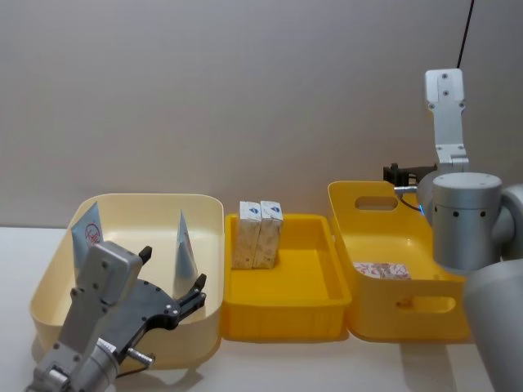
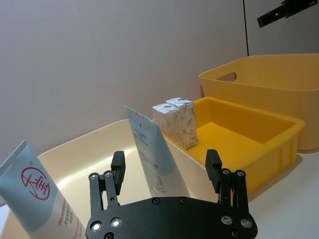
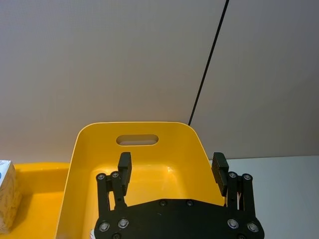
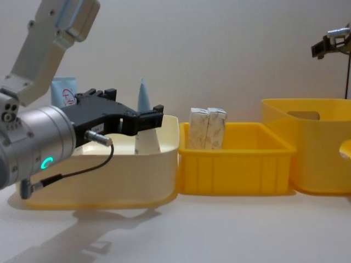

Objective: Bimanual collaborative sorting of washing and personal care products

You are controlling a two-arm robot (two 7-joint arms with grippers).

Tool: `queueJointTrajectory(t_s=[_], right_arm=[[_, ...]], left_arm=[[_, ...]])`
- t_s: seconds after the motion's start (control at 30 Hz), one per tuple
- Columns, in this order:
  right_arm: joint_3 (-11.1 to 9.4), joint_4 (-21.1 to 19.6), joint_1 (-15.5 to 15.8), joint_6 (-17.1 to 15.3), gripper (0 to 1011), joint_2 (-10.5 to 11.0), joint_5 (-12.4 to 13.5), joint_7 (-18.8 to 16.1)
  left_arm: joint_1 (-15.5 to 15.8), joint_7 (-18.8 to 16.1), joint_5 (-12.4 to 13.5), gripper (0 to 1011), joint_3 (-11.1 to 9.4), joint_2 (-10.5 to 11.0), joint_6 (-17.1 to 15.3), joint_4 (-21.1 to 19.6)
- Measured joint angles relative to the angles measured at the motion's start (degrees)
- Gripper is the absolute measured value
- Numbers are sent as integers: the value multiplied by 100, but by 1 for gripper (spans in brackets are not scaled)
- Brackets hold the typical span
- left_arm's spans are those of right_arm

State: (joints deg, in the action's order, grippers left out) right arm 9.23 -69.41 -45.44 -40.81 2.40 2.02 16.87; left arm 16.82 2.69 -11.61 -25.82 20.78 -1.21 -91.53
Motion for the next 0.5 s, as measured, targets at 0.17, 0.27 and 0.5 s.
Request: queueJointTrajectory(t_s=[0.17, 0.27, 0.5], right_arm=[[0, 4, -3, 0, 1001, 0, 0, 0], [0, 5, -4, 0, 1001, 0, 0, 0], [0, 6, -5, -1, 1001, 1, 0, 1]], left_arm=[[118, 46, -20, 1003, 23, -99, 18, 163], [198, 56, -45, 1003, 52, -184, 58, 321], [385, 101, -101, 1003, 108, -358, 162, 675]])
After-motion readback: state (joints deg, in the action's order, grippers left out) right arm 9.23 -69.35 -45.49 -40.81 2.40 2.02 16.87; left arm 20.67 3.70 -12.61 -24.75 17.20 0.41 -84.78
